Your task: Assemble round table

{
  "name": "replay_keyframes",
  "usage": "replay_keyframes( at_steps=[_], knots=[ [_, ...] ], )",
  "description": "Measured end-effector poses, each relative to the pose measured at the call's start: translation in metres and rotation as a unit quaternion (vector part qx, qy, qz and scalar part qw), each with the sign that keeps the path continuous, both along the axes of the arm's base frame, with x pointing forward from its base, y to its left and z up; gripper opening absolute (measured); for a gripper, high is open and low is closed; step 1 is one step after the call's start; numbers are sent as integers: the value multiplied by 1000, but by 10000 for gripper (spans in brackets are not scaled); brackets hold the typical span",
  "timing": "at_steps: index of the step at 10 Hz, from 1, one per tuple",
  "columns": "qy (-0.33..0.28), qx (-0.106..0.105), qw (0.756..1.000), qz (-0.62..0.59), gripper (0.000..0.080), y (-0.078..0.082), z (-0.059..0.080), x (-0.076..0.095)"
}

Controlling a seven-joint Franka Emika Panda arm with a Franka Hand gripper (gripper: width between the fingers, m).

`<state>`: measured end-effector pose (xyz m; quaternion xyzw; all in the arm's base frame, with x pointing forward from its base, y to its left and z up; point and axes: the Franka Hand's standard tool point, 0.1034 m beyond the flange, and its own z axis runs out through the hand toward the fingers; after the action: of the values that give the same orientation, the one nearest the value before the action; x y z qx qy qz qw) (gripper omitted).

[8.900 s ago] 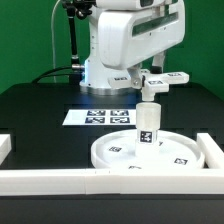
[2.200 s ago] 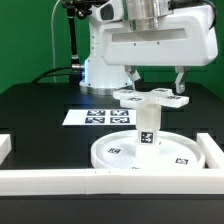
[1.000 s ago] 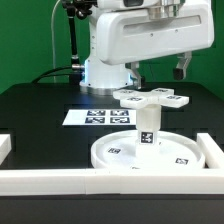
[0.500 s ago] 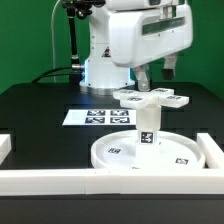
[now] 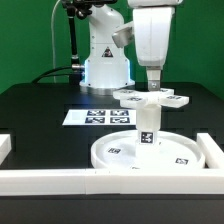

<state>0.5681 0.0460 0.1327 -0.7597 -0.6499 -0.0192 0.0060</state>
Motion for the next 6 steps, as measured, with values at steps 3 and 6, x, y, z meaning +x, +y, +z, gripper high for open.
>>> replay_keyframes(
  at_steps=[3,6],
  knots=[
    [-1,-13,994,107,649,-3,-4,-1],
    [4,-19,987,159,649,-8,-10,-3]
  ],
)
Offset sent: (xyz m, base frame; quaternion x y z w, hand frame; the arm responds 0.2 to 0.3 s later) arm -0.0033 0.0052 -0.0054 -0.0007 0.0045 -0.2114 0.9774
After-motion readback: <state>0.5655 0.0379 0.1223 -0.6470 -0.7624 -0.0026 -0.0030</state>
